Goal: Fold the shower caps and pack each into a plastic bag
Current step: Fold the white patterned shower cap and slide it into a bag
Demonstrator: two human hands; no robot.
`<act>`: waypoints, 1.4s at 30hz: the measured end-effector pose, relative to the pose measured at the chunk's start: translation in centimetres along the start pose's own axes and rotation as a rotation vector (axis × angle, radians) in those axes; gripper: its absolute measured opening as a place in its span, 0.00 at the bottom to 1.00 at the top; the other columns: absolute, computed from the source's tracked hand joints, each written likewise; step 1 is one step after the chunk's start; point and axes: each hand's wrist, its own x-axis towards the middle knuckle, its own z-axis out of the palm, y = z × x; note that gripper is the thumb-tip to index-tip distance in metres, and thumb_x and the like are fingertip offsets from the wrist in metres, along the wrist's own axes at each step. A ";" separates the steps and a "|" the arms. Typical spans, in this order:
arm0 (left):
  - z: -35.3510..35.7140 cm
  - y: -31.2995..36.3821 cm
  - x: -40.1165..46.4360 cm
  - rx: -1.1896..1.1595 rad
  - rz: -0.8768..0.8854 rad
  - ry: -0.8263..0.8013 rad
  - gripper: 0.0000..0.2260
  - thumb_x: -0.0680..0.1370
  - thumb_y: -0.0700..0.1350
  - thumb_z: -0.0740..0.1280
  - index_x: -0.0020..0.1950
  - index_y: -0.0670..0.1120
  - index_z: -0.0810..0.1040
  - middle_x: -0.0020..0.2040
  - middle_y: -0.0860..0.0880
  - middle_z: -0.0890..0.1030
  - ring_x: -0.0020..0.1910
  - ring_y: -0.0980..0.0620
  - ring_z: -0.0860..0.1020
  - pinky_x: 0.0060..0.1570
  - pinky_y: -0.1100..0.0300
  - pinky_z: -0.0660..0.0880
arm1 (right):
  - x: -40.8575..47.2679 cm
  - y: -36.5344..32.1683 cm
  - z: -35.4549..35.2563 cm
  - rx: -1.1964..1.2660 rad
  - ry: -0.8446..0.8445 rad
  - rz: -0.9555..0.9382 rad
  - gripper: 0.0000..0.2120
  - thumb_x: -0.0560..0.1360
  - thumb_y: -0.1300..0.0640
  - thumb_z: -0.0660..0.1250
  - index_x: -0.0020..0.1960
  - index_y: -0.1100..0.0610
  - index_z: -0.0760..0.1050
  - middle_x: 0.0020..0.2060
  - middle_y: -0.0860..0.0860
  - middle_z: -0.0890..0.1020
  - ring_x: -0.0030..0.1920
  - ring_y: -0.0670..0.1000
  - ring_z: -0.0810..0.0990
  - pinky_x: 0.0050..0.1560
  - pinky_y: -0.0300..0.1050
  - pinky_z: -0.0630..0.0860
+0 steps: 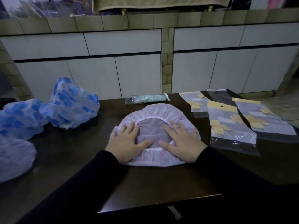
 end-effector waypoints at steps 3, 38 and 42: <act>-0.3 -0.1 -0.3 -0.103 0.026 0.064 0.37 0.75 0.69 0.54 0.78 0.53 0.50 0.79 0.51 0.48 0.77 0.51 0.47 0.74 0.48 0.48 | -0.6 0.4 -0.5 0.137 0.058 -0.104 0.36 0.75 0.30 0.50 0.77 0.41 0.42 0.78 0.46 0.44 0.77 0.51 0.44 0.73 0.61 0.43; -1.6 -5.0 1.3 -0.659 0.051 0.455 0.11 0.79 0.52 0.63 0.39 0.50 0.75 0.35 0.52 0.77 0.35 0.55 0.75 0.37 0.61 0.70 | 2.0 4.0 -2.5 0.507 0.416 -0.116 0.15 0.76 0.43 0.65 0.35 0.49 0.71 0.31 0.45 0.74 0.33 0.44 0.72 0.36 0.39 0.66; -1.5 -5.0 2.4 -0.525 -0.069 0.390 0.14 0.79 0.53 0.63 0.38 0.46 0.75 0.34 0.46 0.77 0.34 0.49 0.76 0.36 0.56 0.73 | 3.5 3.7 -2.4 0.556 0.390 -0.022 0.21 0.76 0.43 0.62 0.39 0.61 0.73 0.35 0.57 0.78 0.37 0.54 0.76 0.41 0.51 0.73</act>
